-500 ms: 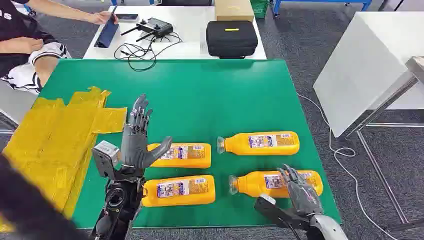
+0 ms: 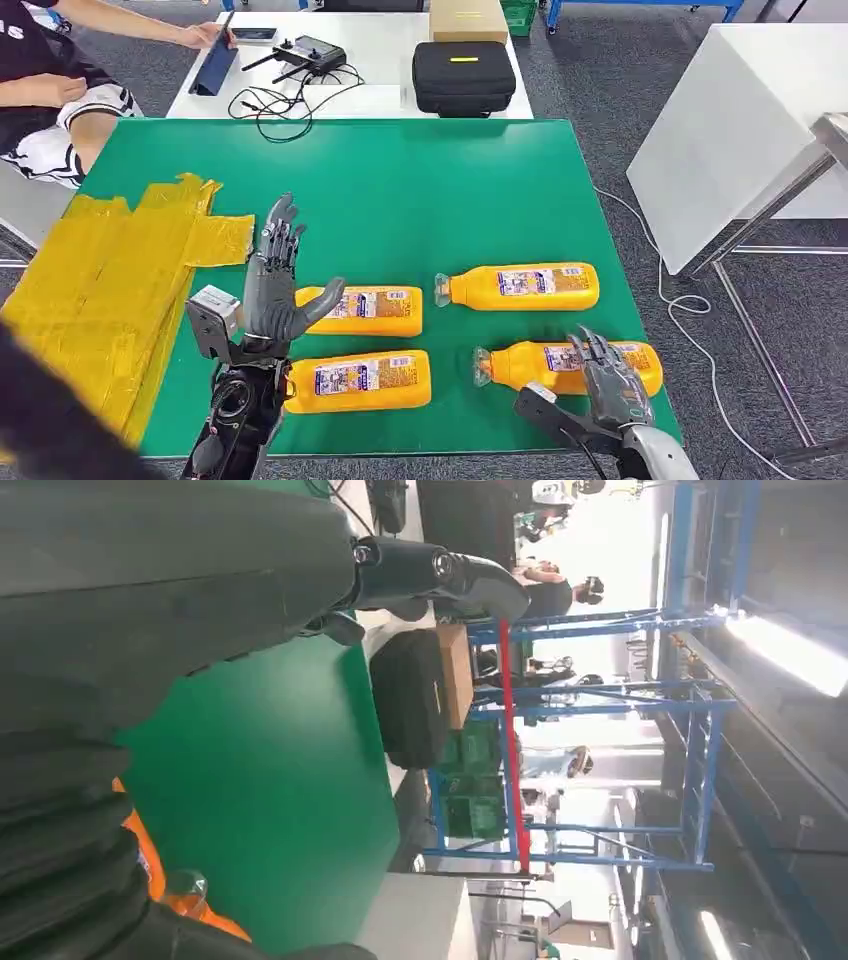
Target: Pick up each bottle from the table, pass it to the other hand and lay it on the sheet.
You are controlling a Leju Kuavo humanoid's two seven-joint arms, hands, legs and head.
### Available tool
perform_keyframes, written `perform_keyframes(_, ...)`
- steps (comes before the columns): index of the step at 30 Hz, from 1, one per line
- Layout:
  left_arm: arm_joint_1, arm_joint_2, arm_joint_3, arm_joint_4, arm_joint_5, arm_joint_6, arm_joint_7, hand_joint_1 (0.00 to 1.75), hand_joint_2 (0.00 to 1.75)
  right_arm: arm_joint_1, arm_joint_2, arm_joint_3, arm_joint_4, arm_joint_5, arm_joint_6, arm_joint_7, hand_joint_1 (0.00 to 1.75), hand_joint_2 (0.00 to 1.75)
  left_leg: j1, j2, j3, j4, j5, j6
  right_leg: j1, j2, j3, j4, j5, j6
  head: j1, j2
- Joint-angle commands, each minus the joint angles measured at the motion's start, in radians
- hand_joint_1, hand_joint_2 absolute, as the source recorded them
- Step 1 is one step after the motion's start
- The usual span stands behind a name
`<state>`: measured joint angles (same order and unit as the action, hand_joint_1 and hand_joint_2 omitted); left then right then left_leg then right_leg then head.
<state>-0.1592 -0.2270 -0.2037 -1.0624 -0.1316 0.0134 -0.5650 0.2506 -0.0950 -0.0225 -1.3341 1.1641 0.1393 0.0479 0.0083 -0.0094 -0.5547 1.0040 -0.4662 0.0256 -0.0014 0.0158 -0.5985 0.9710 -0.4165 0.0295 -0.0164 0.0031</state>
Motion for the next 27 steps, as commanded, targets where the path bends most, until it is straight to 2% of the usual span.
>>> perform_keyframes(1, -0.026, 0.004, -0.005, 0.070, -0.005, 0.006, 0.011, 0.00, 1.75, -0.108, 0.065, -0.161, 0.190, 0.171, -0.079, 0.070, 0.00, 1.75, 0.000, 0.001, 0.004, -0.002, 0.000, 0.000, 0.000, 0.000, 0.003, -0.002, 0.000, 0.000, 0.000, 0.000)
perform_keyframes(3, -0.035, 0.001, -0.006, 0.085, -0.009, 0.004, 0.012, 0.00, 1.75, -0.117, 0.073, -0.187, 0.204, 0.201, -0.093, 0.077, 0.00, 1.75, 0.000, 0.002, 0.007, -0.003, -0.001, -0.001, 0.000, 0.000, 0.006, -0.003, 0.000, 0.000, 0.000, 0.000)
perform_keyframes(5, -0.044, 0.001, -0.007, 0.100, -0.014, 0.004, 0.012, 0.00, 1.75, -0.123, 0.079, -0.204, 0.216, 0.227, -0.108, 0.076, 0.00, 1.75, 0.000, 0.001, 0.004, -0.002, 0.000, -0.001, 0.000, 0.000, 0.004, -0.002, 0.000, 0.000, 0.000, 0.000)
perform_keyframes(11, -0.046, 0.001, 0.010, 0.103, -0.031, 0.015, 0.014, 0.00, 1.75, -0.158, 0.127, -0.246, 0.200, 0.309, -0.186, 0.023, 0.00, 1.75, 0.000, 0.003, 0.007, -0.003, -0.001, -0.001, 0.000, 0.000, 0.005, -0.002, -0.001, -0.001, 0.000, 0.000)
perform_keyframes(18, -0.064, 0.000, 0.011, 0.127, -0.026, 0.027, 0.021, 0.00, 1.75, -0.195, 0.101, -0.243, 0.307, 0.302, -0.092, 0.034, 0.02, 1.75, 0.000, 0.001, 0.004, -0.002, 0.000, 0.000, 0.000, -0.001, 0.003, -0.002, 0.000, 0.000, 0.000, 0.000)
perform_keyframes(19, -0.066, -0.001, 0.012, 0.128, -0.025, 0.030, 0.021, 0.00, 1.75, -0.202, 0.098, -0.243, 0.332, 0.298, -0.091, 0.030, 1.66, 1.75, 0.000, 0.001, 0.006, -0.003, 0.000, -0.001, 0.000, -0.001, 0.005, -0.003, 0.000, 0.000, 0.000, 0.000)
perform_keyframes(20, -0.067, -0.002, 0.012, 0.128, -0.025, 0.031, 0.021, 0.00, 1.75, -0.207, 0.095, -0.242, 0.348, 0.296, -0.092, 0.028, 1.75, 1.75, 0.001, 0.001, 0.003, -0.001, 0.000, 0.000, 0.001, 0.000, 0.003, -0.002, 0.000, 0.000, 0.000, 0.000)
perform_keyframes(27, -0.061, -0.004, 0.010, 0.124, -0.026, 0.034, 0.023, 0.00, 1.75, -0.214, 0.094, -0.238, 0.376, 0.293, -0.094, 0.023, 1.75, 1.75, 0.001, -0.001, 0.006, -0.002, -0.001, -0.001, 0.001, -0.002, 0.006, -0.002, -0.001, 0.000, 0.000, 0.000)
